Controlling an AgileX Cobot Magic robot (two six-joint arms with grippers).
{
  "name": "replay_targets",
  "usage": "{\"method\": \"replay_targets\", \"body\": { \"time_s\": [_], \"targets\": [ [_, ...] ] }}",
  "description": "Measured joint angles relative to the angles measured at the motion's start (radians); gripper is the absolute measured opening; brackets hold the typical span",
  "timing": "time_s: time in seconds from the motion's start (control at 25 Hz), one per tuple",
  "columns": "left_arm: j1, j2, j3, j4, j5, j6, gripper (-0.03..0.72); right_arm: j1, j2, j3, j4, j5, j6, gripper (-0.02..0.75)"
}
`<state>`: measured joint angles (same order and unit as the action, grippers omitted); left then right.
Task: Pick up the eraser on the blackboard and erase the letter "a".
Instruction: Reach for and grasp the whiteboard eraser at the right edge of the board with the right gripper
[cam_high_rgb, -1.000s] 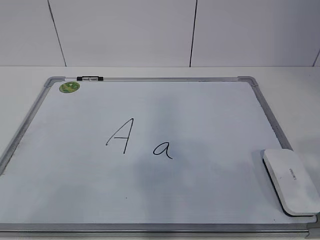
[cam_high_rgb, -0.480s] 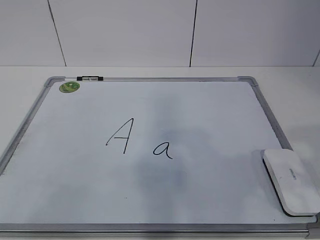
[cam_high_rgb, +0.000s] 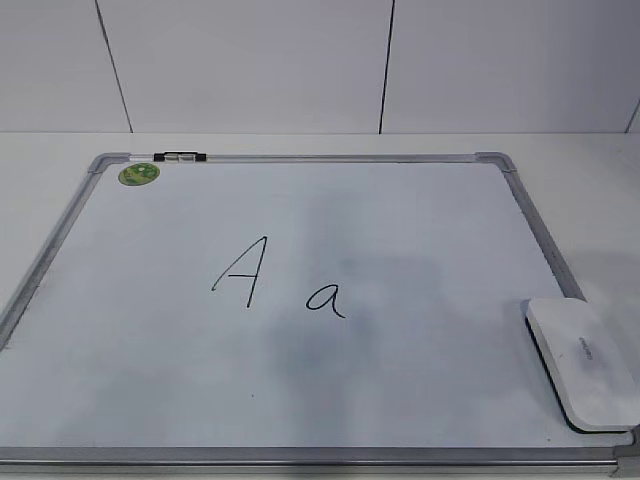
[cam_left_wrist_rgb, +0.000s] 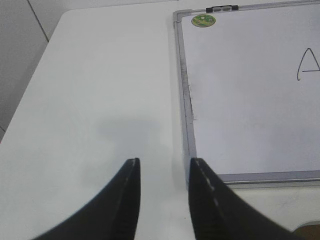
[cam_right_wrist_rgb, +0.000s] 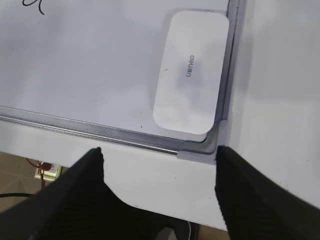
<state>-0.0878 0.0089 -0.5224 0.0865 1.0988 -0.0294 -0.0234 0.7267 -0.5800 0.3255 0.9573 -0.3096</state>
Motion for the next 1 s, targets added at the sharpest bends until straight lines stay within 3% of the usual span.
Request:
{"method": "replay_targets", "body": {
  "time_s": [1.0],
  "targets": [
    [0.000,0.000,0.000,0.000,0.000,0.000,0.236,0.002,0.385,-0.035,0.050,0.014,0.040,0.543]
  ]
}}
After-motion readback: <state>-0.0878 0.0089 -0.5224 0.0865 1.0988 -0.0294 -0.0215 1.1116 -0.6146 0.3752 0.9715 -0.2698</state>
